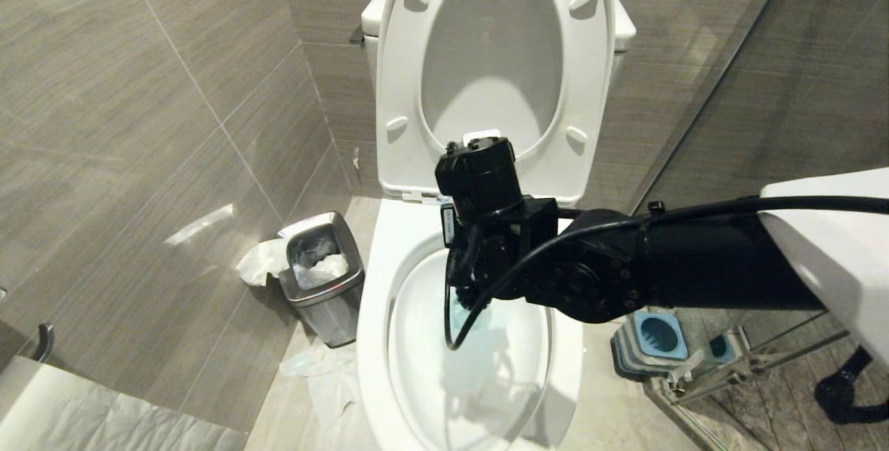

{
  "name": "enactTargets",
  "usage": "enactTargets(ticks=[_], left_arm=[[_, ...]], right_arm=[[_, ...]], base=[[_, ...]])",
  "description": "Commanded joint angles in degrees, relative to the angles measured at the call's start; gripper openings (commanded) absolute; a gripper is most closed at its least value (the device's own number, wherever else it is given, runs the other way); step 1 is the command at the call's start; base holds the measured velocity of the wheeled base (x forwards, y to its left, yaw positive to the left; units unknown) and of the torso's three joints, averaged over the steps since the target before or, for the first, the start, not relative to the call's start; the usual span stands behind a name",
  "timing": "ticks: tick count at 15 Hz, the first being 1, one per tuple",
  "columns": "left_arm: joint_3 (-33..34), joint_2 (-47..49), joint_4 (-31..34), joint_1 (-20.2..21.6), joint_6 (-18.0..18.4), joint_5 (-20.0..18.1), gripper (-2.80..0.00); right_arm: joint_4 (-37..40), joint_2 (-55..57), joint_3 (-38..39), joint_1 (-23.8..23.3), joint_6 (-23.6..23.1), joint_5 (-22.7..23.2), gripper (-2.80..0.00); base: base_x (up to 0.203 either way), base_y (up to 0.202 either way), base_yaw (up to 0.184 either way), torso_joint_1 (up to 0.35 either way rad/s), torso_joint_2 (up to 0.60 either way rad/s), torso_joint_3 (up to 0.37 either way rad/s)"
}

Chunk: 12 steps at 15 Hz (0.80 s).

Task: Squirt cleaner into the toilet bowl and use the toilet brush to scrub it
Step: Scrub the toilet bowl

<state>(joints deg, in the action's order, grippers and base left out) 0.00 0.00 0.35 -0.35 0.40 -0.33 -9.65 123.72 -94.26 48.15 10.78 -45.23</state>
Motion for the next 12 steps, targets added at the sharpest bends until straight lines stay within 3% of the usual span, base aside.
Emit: enactTargets(ticks=[1,12], left_arm=[[0.1,0.0,0.0,0.0,0.0,0.0,-2.80],[0.1,0.0,0.0,0.0,0.0,0.0,-2.80]], right_arm=[[0.0,3.1,-2.0,0.0,-0.1,-0.3,-2.80],[0.0,5.1,-5.3,0.4,-1.3,0.0,-2.80]], base=[[0.000,0.000,0.000,0.000,0.00,0.000],[0.000,0.000,0.000,0.000,0.00,0.000]])
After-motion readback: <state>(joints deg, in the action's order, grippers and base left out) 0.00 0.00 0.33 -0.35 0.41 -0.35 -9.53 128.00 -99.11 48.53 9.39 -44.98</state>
